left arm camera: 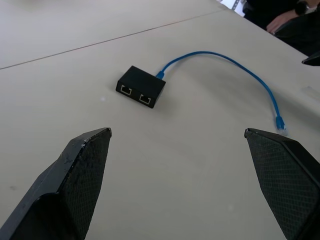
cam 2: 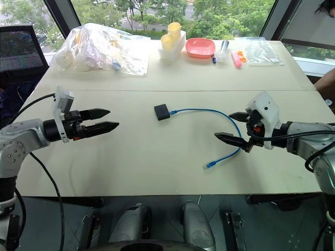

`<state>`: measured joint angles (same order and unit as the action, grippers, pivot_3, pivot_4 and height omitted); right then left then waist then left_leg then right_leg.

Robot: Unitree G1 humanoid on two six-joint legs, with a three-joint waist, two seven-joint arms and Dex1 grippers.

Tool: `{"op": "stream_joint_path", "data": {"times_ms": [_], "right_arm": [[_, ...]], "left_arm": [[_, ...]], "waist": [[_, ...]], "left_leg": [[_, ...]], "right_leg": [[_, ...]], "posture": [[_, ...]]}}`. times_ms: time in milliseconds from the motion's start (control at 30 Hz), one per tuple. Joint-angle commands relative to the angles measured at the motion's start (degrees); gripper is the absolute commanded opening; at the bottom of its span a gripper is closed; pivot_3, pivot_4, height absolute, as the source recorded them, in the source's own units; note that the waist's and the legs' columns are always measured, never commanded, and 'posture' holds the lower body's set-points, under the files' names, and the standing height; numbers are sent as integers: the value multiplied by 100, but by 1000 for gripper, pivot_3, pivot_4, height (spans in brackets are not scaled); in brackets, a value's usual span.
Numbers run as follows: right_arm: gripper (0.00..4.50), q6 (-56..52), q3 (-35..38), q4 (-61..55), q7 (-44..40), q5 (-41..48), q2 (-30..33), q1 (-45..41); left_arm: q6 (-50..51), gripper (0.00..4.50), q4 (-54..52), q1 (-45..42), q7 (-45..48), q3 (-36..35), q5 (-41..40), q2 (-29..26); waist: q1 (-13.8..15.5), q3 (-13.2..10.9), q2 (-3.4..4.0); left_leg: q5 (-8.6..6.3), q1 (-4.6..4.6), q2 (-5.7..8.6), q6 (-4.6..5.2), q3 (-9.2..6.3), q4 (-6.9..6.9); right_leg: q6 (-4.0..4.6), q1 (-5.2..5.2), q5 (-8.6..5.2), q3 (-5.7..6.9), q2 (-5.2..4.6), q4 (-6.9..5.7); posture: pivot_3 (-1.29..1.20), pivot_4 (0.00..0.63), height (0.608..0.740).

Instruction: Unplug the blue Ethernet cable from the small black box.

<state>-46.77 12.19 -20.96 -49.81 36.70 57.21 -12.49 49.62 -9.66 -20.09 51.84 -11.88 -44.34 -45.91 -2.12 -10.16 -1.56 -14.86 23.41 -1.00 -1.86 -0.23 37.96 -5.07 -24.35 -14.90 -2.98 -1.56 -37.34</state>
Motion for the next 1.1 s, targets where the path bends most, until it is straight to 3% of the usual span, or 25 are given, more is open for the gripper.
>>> {"op": "stream_joint_path", "data": {"times_ms": [33, 667, 867, 933, 1100], "right_arm": [[4500, 138, 75, -42, 27, -51, -63, -102], [4500, 152, 74, -132, 149, -115, -265, 3], [4500, 206, -88, 25, 227, -166, -424, -286], [4500, 253, -272, 175, 306, -261, -606, -564], [4500, 1117, -1736, 1376, 204, -1434, -1320, -1839]], "left_arm": [[101, 4432, -124, -65, 19, -39, -138, 16], [-82, 4432, -128, -112, -91, 65, 103, 164], [-550, 4432, 231, -324, 99, 434, 681, 30], [-781, 4432, 565, -573, 238, 591, 916, 10], [-1221, 4432, 1375, -1390, 1210, 1152, 1339, -172]], "waist": [[1, 0, 0], [15, 0, 0], [6, 0, -1], [2, 0, -1], [-51, 0, 0]], "left_leg": [[0, 0, 0, 0, 0, 0], [0, 0, 1, 0, 0, 0], [0, -1, 2, 0, 0, 1], [0, -3, 6, 0, 3, 1], [0, -5, 5, 0, 9, 4]], "right_leg": [[0, 0, 0, 0, 0, 0], [-1, 0, 1, 0, 0, 0], [0, 0, 1, 0, 1, -1], [2, 0, 1, 0, 2, -1], [8, 0, 5, 0, 8, -2]], "posture": [[0, 150, 735], [0, 150, 735], [0, 150, 735], [0, 150, 735], [0, 150, 735]]}}
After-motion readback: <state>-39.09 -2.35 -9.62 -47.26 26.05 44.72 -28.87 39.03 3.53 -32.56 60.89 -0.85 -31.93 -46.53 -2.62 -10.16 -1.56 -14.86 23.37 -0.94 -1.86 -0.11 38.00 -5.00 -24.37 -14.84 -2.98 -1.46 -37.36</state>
